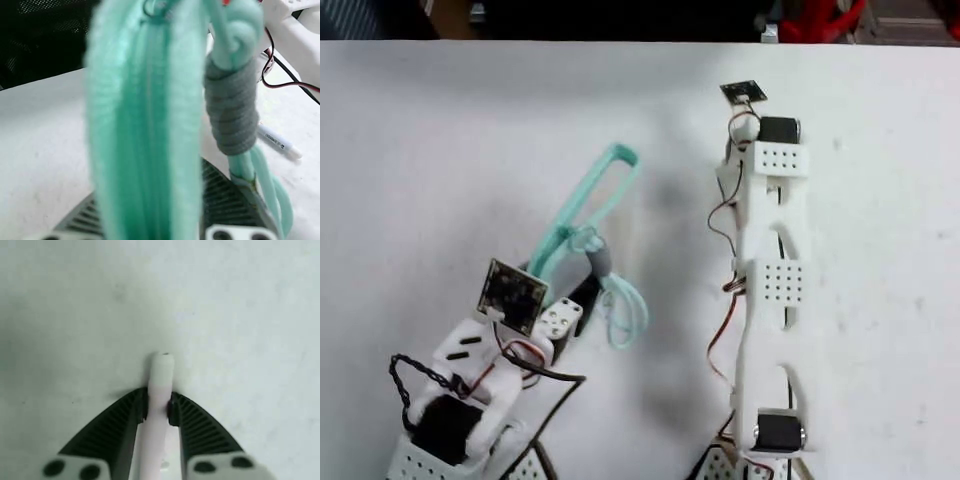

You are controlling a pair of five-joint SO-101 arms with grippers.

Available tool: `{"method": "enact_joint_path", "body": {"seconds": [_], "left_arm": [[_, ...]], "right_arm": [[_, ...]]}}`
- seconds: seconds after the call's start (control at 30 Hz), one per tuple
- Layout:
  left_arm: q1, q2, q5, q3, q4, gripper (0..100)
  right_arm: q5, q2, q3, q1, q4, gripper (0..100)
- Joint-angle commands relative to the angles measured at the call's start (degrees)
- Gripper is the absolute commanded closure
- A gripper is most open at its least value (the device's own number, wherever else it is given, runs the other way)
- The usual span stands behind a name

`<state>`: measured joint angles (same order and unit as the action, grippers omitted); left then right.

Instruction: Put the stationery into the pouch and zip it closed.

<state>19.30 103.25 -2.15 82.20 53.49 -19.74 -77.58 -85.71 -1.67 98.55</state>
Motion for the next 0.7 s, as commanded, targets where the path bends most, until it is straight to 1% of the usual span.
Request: {"method": "enact_joint_path", "body": {"seconds": [0.0, 0.53, 0.67], "left_arm": [[0.1, -0.7, -0.1, -0.2, -1.5, 84], [0.1, -0.7, -0.4, -0.2, -1.5, 84], [0.1, -0.7, -0.4, -0.2, -1.5, 84]], "right_arm": [[0.1, -0.4, -0.8, -0.2, -0.1, 98.1], [0.1, -0.4, -1.0, 0.3, 0.0, 98.1], [2.2, -0.4, -1.0, 0.7, 0.0, 98.1]]}}
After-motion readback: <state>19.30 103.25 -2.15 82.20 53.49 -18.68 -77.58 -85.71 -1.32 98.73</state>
